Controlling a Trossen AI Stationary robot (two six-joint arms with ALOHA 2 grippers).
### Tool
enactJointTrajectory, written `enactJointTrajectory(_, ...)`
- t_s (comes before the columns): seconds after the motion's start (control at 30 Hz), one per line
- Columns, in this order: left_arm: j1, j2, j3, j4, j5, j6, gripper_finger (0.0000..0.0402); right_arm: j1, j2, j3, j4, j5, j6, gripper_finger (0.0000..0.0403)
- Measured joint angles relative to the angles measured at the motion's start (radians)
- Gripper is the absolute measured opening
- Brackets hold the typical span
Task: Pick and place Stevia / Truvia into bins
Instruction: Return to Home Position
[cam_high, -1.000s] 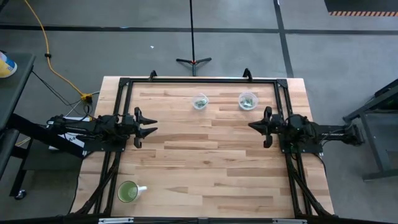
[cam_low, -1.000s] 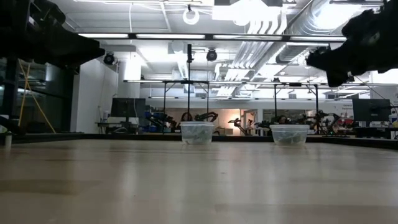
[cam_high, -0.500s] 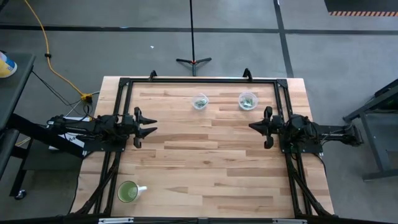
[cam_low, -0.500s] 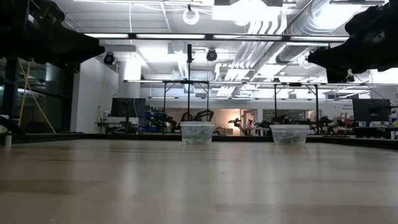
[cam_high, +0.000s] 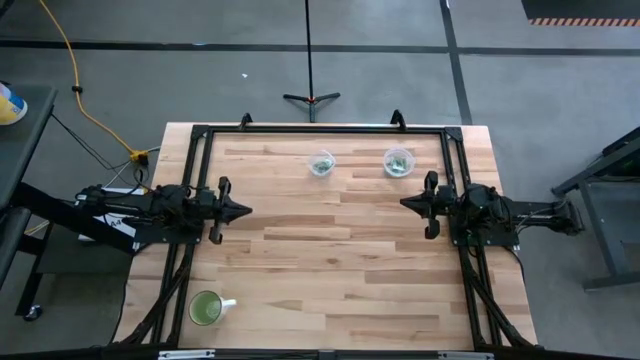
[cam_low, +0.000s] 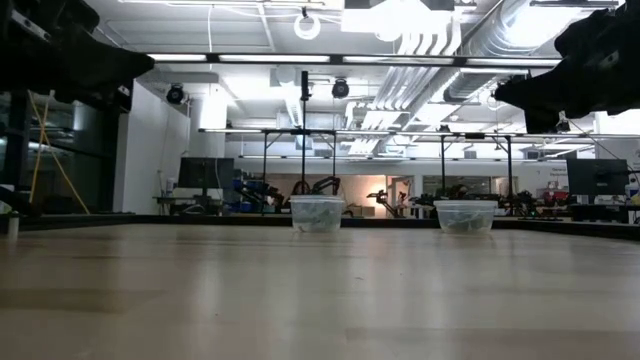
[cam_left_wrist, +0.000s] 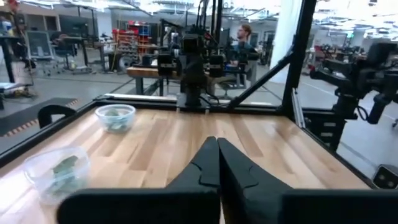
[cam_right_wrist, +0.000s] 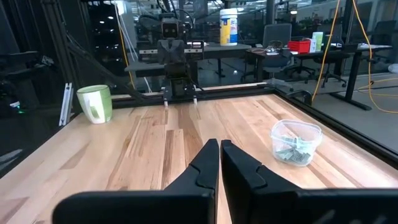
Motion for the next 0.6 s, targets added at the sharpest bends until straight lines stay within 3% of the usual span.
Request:
enactJointTrajectory(0.3, 0.000, 0.000, 0.000, -0.072, -0.025, 0.017, 0.0157, 0.000, 0.000, 0.000, 0.000, 0.000, 0.000, 0.0003)
enactJointTrajectory(0.6, 0.000, 0.000, 0.000, -0.084, -0.026, 0.016, 0.0206, 0.000, 0.000, 0.000, 0.000, 0.000, 0.000, 0.0006)
